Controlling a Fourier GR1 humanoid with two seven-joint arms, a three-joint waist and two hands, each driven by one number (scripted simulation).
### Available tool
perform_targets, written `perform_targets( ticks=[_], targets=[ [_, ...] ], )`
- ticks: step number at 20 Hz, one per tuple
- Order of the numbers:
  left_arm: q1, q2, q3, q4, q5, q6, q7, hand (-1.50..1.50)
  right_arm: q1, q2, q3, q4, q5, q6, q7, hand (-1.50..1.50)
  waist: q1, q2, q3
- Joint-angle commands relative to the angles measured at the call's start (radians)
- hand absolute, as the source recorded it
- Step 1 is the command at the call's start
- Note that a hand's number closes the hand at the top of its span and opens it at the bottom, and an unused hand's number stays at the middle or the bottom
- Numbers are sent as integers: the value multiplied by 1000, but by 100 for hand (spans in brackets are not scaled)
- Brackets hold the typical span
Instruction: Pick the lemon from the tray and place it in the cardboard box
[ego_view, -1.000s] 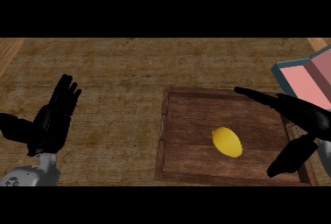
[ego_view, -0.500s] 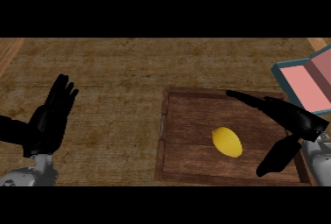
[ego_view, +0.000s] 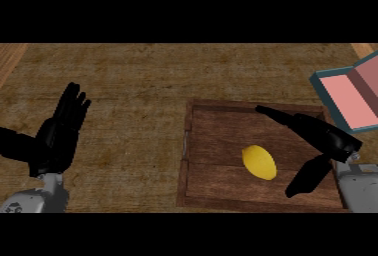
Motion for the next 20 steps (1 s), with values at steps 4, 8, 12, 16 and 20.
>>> perform_targets(
  ticks=[4,8,12,16,20],
  targets=[
    [2,-51,-13,-38,-54,16,43,0,83,65,27,-60,69,-5,-13,-150,-3,-1,0],
    [19,-49,42,26,-20,-59,-34,0,-7,47,-8,66,102,37,-79,-150,0,0,0],
    [0,-8,84,-28,2,-90,57,0,49,91,7,12,129,15,-54,-150,-1,0,0],
    [-4,-61,51,12,-58,-60,-5,0,34,115,47,109,218,-40,-134,-150,0,0,0],
    [-37,-76,62,74,-69,-74,-35,0,39,142,38,51,200,10,-72,-150,-2,0,0]
  ],
)
